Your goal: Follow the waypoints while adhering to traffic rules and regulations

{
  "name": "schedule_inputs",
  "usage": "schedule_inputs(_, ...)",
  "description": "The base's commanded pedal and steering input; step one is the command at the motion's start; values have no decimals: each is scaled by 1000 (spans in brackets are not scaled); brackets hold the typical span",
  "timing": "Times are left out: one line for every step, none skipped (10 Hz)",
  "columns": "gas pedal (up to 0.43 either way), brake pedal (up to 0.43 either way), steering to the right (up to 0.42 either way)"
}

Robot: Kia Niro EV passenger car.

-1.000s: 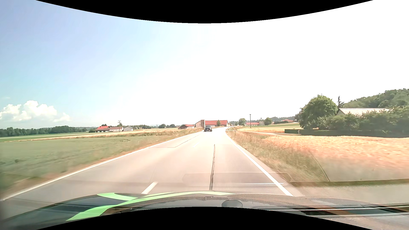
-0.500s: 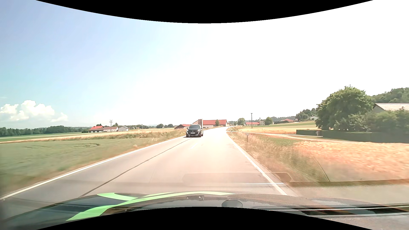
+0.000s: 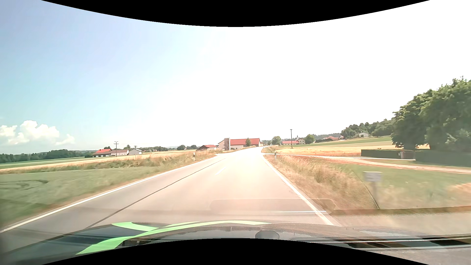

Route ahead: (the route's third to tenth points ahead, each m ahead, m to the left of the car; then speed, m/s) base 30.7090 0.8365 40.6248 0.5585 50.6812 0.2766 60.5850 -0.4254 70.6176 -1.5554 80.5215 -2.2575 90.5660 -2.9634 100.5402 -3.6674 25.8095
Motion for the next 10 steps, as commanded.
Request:
schedule_inputs(339,0,2)
schedule_inputs(299,0,2)
schedule_inputs(280,0,2)
schedule_inputs(280,0,2)
schedule_inputs(280,0,3)
schedule_inputs(280,0,3)
schedule_inputs(260,0,3)
schedule_inputs(228,0,3)
schedule_inputs(220,0,3)
schedule_inputs(228,0,3)
